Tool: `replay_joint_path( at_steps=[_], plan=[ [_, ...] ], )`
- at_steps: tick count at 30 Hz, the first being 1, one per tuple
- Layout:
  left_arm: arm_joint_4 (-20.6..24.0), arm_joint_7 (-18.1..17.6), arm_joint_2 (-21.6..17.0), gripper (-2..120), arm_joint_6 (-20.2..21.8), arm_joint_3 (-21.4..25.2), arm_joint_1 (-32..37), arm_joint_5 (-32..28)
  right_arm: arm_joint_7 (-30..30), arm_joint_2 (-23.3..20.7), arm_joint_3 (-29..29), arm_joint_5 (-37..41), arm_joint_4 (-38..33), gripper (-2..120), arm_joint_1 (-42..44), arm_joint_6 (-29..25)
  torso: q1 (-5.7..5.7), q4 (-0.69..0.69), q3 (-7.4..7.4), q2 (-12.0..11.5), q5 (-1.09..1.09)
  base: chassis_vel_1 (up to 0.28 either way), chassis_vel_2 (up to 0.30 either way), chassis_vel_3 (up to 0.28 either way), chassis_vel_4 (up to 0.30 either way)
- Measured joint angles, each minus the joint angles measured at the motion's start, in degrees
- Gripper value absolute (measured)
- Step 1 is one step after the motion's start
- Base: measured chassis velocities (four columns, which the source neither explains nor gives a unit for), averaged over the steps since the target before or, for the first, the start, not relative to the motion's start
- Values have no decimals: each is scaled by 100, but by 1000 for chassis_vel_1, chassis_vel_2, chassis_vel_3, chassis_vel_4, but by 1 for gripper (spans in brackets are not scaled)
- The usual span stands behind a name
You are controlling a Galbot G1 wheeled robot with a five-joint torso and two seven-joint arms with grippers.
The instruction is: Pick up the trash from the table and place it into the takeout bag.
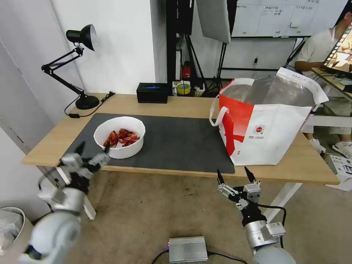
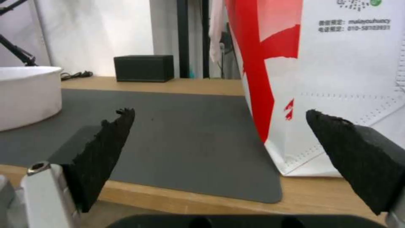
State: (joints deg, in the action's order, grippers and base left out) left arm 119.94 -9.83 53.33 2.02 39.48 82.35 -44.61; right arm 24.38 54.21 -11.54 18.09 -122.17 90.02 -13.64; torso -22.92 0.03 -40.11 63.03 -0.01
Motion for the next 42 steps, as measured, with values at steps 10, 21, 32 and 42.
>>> replay_joint_path(
  at_steps=[10,21,32,42],
  plan=[
    [-658,17,-1348,100,1513,-239,-1306,-2199,-2,-2,-1,4,-3,100,-4,2,0,-5,0,-1,-1,0,0,0,0],
    [-1804,243,-2101,100,2738,-1132,-2705,-2474,-3,-2,-1,8,-4,100,-7,3,0,-2,-1,-1,0,0,0,0,0],
    [-2367,453,-1984,100,3457,-2243,-3787,-2514,-4,-3,-1,9,-4,100,-7,3,0,-4,0,-1,0,0,0,0,0],
    [-2764,429,-1846,100,3498,-2682,-4168,-2443,-3,-3,-1,9,-4,100,-8,3,0,-3,0,-1,1,0,0,0,0]
  ],
)
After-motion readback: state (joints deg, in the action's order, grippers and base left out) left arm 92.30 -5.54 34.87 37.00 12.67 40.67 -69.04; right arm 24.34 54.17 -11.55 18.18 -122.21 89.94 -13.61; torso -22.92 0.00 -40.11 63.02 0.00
